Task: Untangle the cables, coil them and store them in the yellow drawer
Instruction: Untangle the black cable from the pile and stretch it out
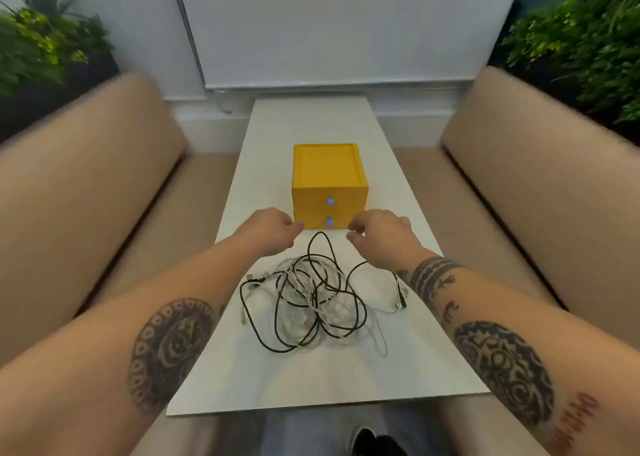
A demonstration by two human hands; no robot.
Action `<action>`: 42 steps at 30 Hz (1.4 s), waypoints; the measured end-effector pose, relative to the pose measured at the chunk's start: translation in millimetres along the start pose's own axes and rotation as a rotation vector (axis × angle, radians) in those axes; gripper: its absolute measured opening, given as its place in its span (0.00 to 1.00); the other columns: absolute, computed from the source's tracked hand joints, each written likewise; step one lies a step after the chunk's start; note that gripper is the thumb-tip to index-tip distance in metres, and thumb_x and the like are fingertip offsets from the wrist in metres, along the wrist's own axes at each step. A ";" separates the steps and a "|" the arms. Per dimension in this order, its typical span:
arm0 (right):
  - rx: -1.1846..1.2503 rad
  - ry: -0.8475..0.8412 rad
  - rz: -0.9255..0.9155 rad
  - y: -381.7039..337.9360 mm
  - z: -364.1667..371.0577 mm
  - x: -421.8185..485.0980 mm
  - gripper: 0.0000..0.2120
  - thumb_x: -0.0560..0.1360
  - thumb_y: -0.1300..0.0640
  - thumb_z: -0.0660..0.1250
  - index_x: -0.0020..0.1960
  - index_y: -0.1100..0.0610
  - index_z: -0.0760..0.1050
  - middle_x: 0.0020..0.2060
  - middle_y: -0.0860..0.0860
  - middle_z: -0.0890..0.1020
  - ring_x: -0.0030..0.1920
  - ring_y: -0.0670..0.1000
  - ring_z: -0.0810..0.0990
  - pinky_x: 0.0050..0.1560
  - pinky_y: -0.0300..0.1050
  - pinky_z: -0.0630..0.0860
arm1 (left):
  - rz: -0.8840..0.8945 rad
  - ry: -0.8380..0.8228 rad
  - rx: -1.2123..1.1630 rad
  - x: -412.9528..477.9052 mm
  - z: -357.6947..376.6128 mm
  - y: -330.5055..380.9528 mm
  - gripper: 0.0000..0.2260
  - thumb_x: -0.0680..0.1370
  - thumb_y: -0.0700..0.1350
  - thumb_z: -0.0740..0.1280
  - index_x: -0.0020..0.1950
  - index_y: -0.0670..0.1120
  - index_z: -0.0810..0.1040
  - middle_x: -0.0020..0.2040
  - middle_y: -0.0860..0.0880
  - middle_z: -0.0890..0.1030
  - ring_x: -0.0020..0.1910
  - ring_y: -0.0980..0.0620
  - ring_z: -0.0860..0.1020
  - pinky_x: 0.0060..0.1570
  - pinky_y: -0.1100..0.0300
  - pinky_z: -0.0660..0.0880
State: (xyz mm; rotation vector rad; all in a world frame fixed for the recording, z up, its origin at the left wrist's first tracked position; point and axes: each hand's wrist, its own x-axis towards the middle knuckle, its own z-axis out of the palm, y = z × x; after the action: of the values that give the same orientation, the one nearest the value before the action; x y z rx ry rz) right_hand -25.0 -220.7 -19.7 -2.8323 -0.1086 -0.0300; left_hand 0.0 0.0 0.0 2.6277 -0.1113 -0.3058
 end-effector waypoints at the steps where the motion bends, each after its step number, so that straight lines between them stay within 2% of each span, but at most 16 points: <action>1: 0.029 -0.060 0.029 1.0 7.9 -1.0 0.13 0.80 0.46 0.61 0.61 0.47 0.78 0.57 0.48 0.82 0.60 0.54 0.77 0.61 0.54 0.67 | -0.045 -0.075 -0.076 5.2 14.7 1.5 0.19 0.82 0.57 0.60 0.50 0.45 0.82 0.48 0.48 0.85 0.47 0.47 0.82 0.51 0.53 0.79; 4: 0.083 -0.146 0.039 14.4 35.9 8.6 0.13 0.80 0.47 0.62 0.61 0.47 0.79 0.58 0.46 0.82 0.61 0.53 0.77 0.62 0.53 0.68 | -0.164 -0.113 -0.127 21.0 55.8 10.9 0.21 0.82 0.57 0.60 0.49 0.40 0.80 0.46 0.43 0.82 0.49 0.42 0.81 0.44 0.54 0.75; 5: 0.090 -0.175 0.032 16.8 40.1 15.2 0.13 0.80 0.47 0.62 0.62 0.47 0.78 0.60 0.46 0.82 0.62 0.53 0.77 0.63 0.53 0.68 | -0.189 -0.108 -0.127 29.9 67.9 12.2 0.20 0.82 0.56 0.60 0.51 0.40 0.79 0.49 0.42 0.82 0.52 0.41 0.80 0.42 0.54 0.72; 7: 0.118 -0.206 0.029 22.5 42.8 31.9 0.15 0.80 0.47 0.62 0.64 0.48 0.78 0.62 0.46 0.80 0.64 0.53 0.76 0.65 0.53 0.68 | -0.288 -0.131 -0.126 42.9 79.8 14.8 0.20 0.83 0.54 0.59 0.64 0.38 0.73 0.61 0.40 0.78 0.60 0.41 0.76 0.47 0.56 0.70; 9: 0.154 -0.245 0.017 27.5 41.2 47.1 0.16 0.80 0.46 0.63 0.65 0.48 0.77 0.64 0.47 0.79 0.65 0.53 0.75 0.66 0.54 0.69 | -0.356 -0.182 -0.143 46.7 85.1 19.9 0.22 0.83 0.53 0.59 0.69 0.38 0.71 0.66 0.40 0.76 0.63 0.41 0.75 0.53 0.56 0.72; 11: 0.188 -0.292 -0.005 33.1 38.8 58.8 0.17 0.79 0.46 0.64 0.67 0.48 0.76 0.66 0.49 0.77 0.65 0.53 0.75 0.66 0.54 0.71 | -0.367 -0.205 -0.230 50.9 94.2 24.4 0.16 0.83 0.49 0.58 0.63 0.39 0.77 0.61 0.41 0.80 0.57 0.41 0.79 0.53 0.54 0.75; 15: 0.225 -0.411 -0.058 44.6 26.5 74.5 0.23 0.80 0.48 0.64 0.74 0.50 0.69 0.73 0.50 0.70 0.70 0.53 0.71 0.70 0.52 0.69 | -0.427 -0.116 -0.540 56.0 88.8 44.9 0.10 0.80 0.42 0.61 0.48 0.46 0.82 0.45 0.45 0.82 0.39 0.48 0.79 0.39 0.59 0.72; 18: 0.316 -0.362 -0.107 49.3 11.0 80.3 0.27 0.83 0.51 0.62 0.80 0.50 0.58 0.78 0.50 0.62 0.76 0.53 0.63 0.74 0.49 0.63 | -0.433 -0.098 -0.806 57.6 61.0 69.6 0.12 0.84 0.43 0.57 0.49 0.44 0.80 0.40 0.46 0.77 0.34 0.49 0.81 0.41 0.54 0.77; 20: 0.374 -0.280 -0.156 50.3 -4.0 85.8 0.26 0.84 0.51 0.59 0.80 0.49 0.57 0.78 0.48 0.61 0.77 0.51 0.60 0.74 0.46 0.61 | -0.379 -0.117 -0.893 55.5 37.3 82.3 0.13 0.85 0.45 0.56 0.50 0.42 0.79 0.41 0.45 0.73 0.31 0.48 0.80 0.41 0.53 0.79; 23: 0.432 -0.218 -0.219 49.8 -27.2 96.6 0.23 0.85 0.53 0.57 0.79 0.48 0.59 0.77 0.47 0.64 0.76 0.47 0.61 0.72 0.39 0.58 | -0.304 -0.113 -0.881 51.5 8.5 89.2 0.13 0.85 0.45 0.57 0.50 0.42 0.79 0.42 0.45 0.71 0.26 0.50 0.76 0.40 0.54 0.82; 26: 0.459 -0.159 -0.270 43.7 -46.8 108.9 0.18 0.85 0.54 0.57 0.73 0.51 0.70 0.72 0.47 0.72 0.72 0.47 0.66 0.72 0.40 0.62 | -0.220 -0.115 -0.875 47.9 -20.6 92.9 0.13 0.85 0.43 0.57 0.51 0.42 0.79 0.40 0.46 0.70 0.25 0.53 0.69 0.38 0.54 0.81; 28: 0.506 -0.142 -0.251 35.3 -60.3 113.7 0.14 0.84 0.54 0.59 0.67 0.52 0.77 0.64 0.45 0.77 0.64 0.45 0.72 0.65 0.36 0.68 | -0.150 -0.096 -0.838 48.4 -45.8 98.5 0.13 0.85 0.43 0.57 0.49 0.44 0.79 0.38 0.48 0.70 0.25 0.54 0.66 0.35 0.57 0.77; 30: 0.614 -0.133 -0.204 25.0 -73.7 116.9 0.11 0.84 0.53 0.60 0.62 0.47 0.78 0.58 0.40 0.79 0.57 0.40 0.76 0.56 0.31 0.69 | -0.082 -0.061 -0.832 51.5 -72.3 104.5 0.13 0.85 0.43 0.57 0.47 0.45 0.79 0.37 0.49 0.71 0.23 0.55 0.64 0.34 0.57 0.73; 34: 0.803 -0.043 -0.189 6.5 -96.2 132.7 0.11 0.84 0.55 0.59 0.54 0.47 0.80 0.52 0.42 0.84 0.55 0.42 0.80 0.53 0.38 0.72 | 0.055 -0.014 -0.753 56.7 -109.9 113.5 0.13 0.85 0.43 0.58 0.45 0.47 0.79 0.36 0.50 0.72 0.22 0.56 0.64 0.32 0.58 0.70; 39: 0.975 0.043 -0.161 -11.5 -132.5 144.7 0.10 0.83 0.56 0.61 0.52 0.47 0.80 0.43 0.46 0.86 0.45 0.45 0.84 0.43 0.32 0.74 | 0.128 0.042 -0.752 65.2 -136.3 115.9 0.13 0.85 0.43 0.58 0.46 0.47 0.80 0.37 0.51 0.74 0.24 0.57 0.65 0.29 0.61 0.66; 42: 1.069 0.054 -0.150 -17.4 -144.2 147.8 0.10 0.84 0.56 0.60 0.53 0.50 0.81 0.39 0.47 0.84 0.43 0.50 0.84 0.46 0.42 0.79 | 0.151 0.100 -0.802 72.5 -141.2 115.8 0.13 0.85 0.44 0.58 0.46 0.48 0.80 0.37 0.52 0.77 0.26 0.56 0.65 0.28 0.62 0.63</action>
State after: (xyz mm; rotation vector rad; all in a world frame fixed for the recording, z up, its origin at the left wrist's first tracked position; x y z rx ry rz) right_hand 119.7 -237.3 127.6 -1.7510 -0.2381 -0.0592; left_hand 100.9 -46.1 162.1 1.8230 -0.1214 -0.1241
